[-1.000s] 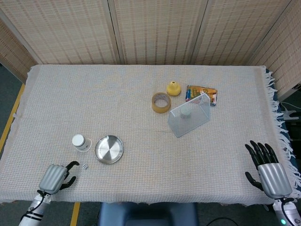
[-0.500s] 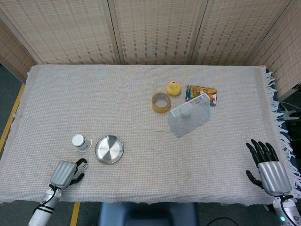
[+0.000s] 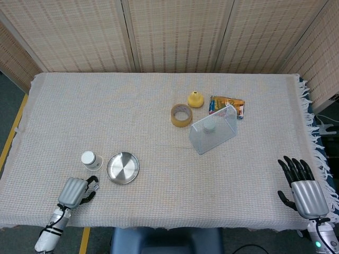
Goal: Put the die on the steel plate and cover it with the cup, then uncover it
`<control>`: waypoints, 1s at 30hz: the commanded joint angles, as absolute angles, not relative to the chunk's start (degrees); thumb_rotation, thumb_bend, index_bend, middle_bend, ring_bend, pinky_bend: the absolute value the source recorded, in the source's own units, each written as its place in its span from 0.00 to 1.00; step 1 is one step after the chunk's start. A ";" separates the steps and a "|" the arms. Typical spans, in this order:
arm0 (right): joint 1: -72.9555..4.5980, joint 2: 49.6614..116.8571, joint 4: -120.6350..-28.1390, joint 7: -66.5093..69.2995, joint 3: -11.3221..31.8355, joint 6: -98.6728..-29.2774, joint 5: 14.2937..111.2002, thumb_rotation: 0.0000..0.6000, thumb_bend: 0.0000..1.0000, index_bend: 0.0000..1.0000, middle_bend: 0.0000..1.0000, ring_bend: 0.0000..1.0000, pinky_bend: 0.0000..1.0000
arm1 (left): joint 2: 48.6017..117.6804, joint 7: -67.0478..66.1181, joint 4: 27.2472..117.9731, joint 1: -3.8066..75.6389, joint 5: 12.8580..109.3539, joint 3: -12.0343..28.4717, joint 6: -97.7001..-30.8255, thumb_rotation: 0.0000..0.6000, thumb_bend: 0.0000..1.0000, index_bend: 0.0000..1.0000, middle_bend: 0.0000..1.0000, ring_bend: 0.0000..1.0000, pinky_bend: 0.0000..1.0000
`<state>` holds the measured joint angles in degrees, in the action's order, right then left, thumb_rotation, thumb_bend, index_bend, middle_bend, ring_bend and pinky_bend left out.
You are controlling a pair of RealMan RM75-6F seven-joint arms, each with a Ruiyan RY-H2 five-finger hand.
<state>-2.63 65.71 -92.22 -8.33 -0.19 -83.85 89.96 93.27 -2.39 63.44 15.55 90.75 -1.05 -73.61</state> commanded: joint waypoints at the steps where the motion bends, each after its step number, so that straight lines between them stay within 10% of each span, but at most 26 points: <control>1: -2.68 65.68 -92.33 -8.45 -0.25 -83.68 89.86 1.00 0.20 0.00 0.00 0.00 0.00 | 93.39 -2.26 63.13 15.83 90.90 -1.16 -73.58 1.00 0.30 0.41 1.00 1.00 1.00; 30: -2.58 65.25 -93.03 -8.76 -0.44 -83.49 89.46 1.00 0.20 0.00 0.00 0.00 0.00 | 94.04 -4.42 61.52 17.07 90.99 -2.01 -73.69 1.00 0.36 0.53 1.00 1.00 1.00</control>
<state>-2.58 65.26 -93.03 -8.77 -0.43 -83.48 89.45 94.04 -4.43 61.51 17.07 90.99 -2.01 -73.68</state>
